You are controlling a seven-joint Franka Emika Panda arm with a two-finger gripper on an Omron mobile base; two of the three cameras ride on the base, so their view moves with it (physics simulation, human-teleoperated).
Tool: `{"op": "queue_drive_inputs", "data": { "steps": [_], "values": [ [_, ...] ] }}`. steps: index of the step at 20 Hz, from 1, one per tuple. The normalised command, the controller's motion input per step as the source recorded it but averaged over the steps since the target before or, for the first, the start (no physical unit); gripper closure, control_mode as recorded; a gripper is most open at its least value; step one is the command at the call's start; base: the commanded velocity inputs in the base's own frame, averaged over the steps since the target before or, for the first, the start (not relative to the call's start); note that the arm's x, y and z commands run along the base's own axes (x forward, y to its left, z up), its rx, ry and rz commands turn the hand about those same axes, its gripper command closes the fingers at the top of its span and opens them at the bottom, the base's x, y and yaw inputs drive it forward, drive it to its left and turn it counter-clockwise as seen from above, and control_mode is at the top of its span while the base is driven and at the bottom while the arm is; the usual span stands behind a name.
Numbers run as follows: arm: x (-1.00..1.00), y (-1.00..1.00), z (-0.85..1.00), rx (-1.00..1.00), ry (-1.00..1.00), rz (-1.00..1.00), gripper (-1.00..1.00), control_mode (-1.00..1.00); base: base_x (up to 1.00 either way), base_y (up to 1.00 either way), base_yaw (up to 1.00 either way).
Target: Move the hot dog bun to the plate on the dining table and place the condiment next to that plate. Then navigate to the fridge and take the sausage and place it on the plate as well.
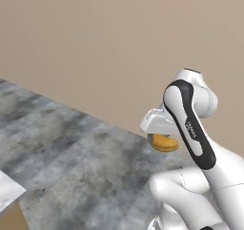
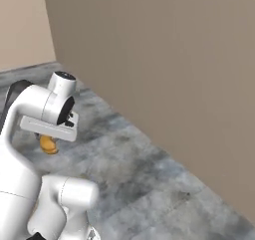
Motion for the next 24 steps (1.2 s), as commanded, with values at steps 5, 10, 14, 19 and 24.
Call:
{"op": "queue_drive_inputs", "data": {
  "steps": [5,10,14,19,24],
  "values": [
    [0.00,0.00,0.00,0.00,0.00,0.00,1.00,1.00,1.00,-0.03,0.46],
    [0.00,0.00,0.00,0.00,0.00,0.00,1.00,1.00,1.00,-0.07,0.48],
    [0.00,0.00,0.00,0.00,0.00,0.00,1.00,1.00,1.00,-0.22,0.45],
    [0.00,0.00,0.00,0.00,0.00,0.00,1.00,1.00,1.00,-0.47,0.41],
    [0.00,0.00,0.00,0.00,0.00,0.00,1.00,1.00,1.00,-0.61,0.40]
  ]
}}
